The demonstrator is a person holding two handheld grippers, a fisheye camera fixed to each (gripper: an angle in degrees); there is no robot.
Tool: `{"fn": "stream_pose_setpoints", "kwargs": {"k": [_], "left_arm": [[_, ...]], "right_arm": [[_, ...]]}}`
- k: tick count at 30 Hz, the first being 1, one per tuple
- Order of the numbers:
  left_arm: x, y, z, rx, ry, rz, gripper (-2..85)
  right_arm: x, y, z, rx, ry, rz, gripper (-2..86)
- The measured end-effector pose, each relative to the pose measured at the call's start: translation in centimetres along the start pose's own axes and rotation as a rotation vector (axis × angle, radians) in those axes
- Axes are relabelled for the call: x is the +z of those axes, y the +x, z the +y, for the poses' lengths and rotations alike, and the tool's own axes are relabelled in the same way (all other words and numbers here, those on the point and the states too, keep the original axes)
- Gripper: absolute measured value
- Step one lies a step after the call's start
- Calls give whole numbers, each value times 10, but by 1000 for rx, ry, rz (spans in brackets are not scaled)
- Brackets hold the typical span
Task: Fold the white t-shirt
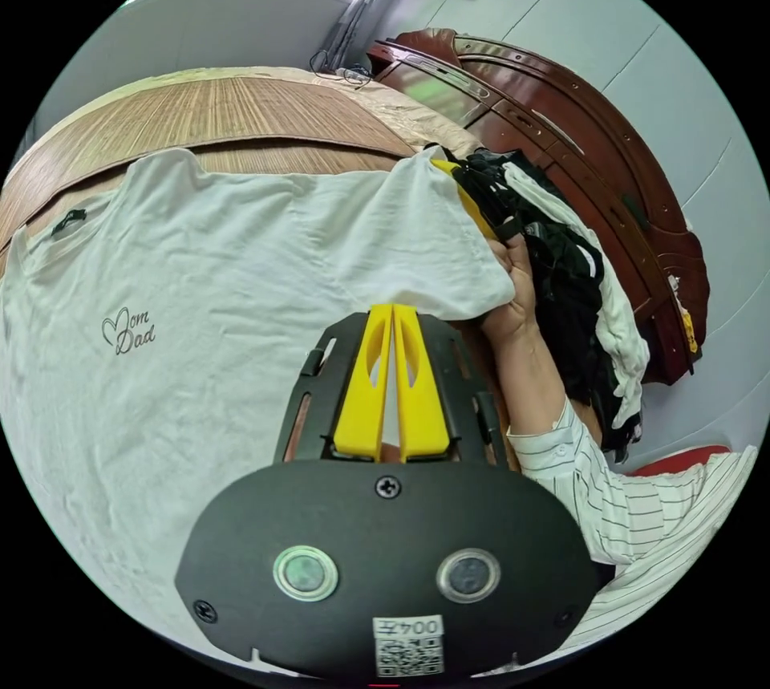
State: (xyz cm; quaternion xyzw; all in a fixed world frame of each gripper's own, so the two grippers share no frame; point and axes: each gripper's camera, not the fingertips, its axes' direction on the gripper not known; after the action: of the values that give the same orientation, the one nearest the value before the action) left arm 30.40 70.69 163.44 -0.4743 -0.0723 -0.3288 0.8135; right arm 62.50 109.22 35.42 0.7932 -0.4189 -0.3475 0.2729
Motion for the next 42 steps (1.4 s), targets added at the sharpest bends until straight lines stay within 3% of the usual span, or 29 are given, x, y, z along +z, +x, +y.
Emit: {"fn": "stream_pose_setpoints", "kwargs": {"k": [8, 17, 21, 26, 31, 37, 42], "left_arm": [[35, -31, 2, 29, -125, 67, 6], [-21, -141, 29, -134, 41, 117, 5], [28, -199, 22, -223, -123, 247, 3], [-10, -243, 39, -272, -7, 216, 2], [-16, -334, 88, -488, 48, 335, 2], [-33, -386, 117, -578, 139, 455, 2], [-35, -391, 121, -605, 97, 450, 2]], "right_arm": [[15, 0, -17, 4, -17, -1, 29], [41, -19, -37, -30, -67, 3, 30], [63, -36, -42, -81, -123, 45, 30], [107, -61, -38, -170, -220, 74, 33], [158, -55, -18, -198, -301, 64, 46], [157, -34, -40, -88, -298, -74, 53], [195, -19, -42, 16, -490, 6, 75]]}}
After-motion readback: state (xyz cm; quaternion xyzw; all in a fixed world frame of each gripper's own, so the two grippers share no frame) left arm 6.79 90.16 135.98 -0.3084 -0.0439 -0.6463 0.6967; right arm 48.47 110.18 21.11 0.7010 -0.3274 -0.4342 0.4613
